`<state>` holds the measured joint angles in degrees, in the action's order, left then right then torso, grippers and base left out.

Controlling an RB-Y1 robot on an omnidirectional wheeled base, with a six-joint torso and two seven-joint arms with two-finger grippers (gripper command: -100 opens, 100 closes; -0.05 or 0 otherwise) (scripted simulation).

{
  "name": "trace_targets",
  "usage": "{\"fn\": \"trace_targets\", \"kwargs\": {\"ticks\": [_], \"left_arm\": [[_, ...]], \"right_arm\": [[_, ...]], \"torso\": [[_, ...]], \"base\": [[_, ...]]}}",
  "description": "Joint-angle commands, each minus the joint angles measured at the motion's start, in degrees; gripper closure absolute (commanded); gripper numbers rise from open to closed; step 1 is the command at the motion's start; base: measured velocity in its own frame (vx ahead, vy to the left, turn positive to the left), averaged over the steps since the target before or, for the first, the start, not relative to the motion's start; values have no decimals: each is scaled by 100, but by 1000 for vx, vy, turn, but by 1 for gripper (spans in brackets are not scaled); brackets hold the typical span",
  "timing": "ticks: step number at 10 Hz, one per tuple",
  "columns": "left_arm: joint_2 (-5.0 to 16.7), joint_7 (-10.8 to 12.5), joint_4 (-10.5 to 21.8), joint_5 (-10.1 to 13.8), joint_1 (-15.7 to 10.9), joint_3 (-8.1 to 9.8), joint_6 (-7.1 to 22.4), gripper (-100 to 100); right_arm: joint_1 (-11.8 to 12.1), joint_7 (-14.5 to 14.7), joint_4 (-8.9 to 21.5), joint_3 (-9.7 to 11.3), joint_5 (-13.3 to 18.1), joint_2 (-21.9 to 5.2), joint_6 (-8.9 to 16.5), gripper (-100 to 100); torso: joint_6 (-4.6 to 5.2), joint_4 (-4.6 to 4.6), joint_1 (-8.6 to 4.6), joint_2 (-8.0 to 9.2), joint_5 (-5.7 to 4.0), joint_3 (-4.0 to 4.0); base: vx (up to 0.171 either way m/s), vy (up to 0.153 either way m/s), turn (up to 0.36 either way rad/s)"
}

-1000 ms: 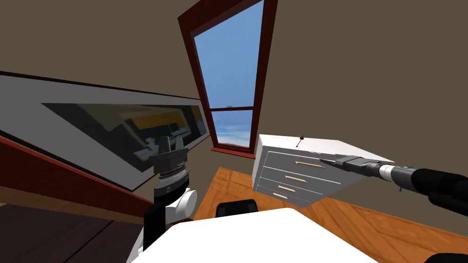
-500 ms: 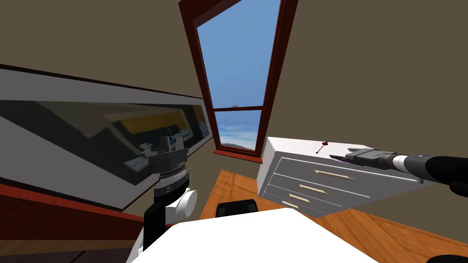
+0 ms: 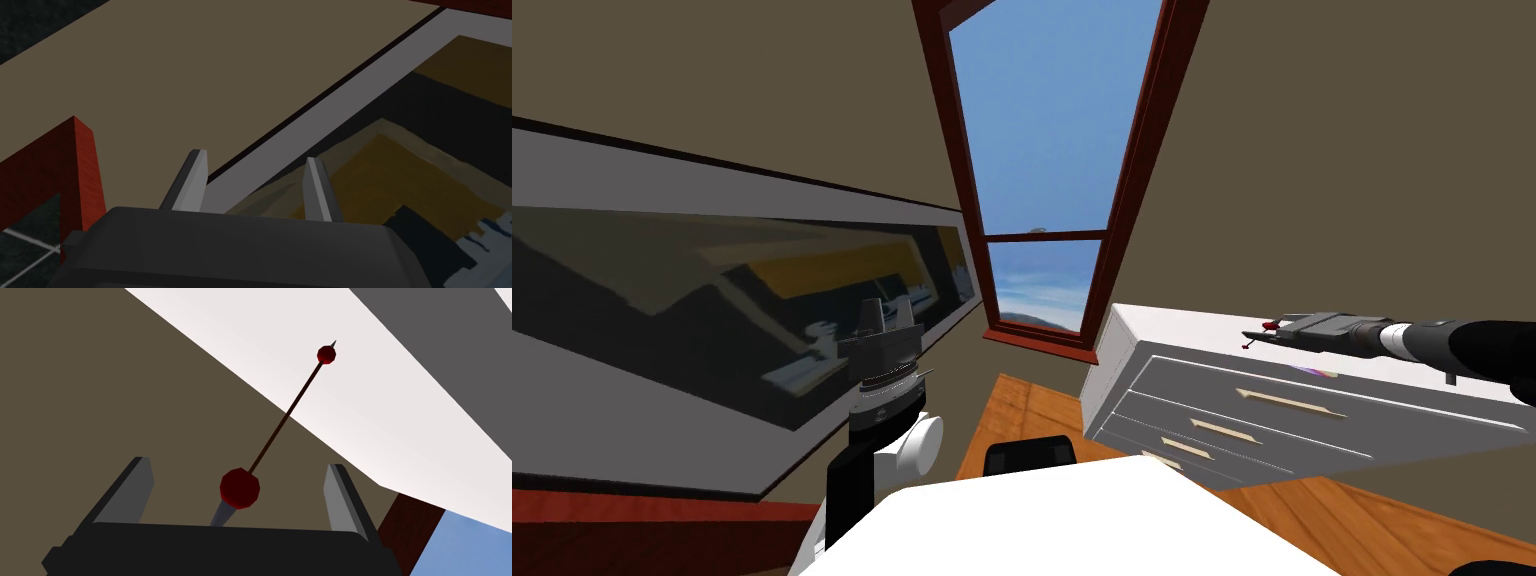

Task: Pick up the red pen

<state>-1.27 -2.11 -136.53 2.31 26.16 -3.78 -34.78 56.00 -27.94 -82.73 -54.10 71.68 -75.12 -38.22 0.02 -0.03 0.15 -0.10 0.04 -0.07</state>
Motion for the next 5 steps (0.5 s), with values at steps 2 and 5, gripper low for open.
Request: {"fn": "trace_targets", "kwargs": {"ticks": [2, 5], "left_arm": [[0, 0, 0, 0, 0, 0, 0, 0], [0, 0, 0, 0, 1, 0, 0, 0]], "right_arm": [[-44, 211, 39, -60, -66, 100, -161, -100], [-133, 635, 123, -183, -199, 298, -485, -100]], "torso": [[1, 3, -13, 12, -4, 8], [-1, -6, -16, -25, -5, -14]], "base": [[42, 1, -57], [140, 13, -114]]}}
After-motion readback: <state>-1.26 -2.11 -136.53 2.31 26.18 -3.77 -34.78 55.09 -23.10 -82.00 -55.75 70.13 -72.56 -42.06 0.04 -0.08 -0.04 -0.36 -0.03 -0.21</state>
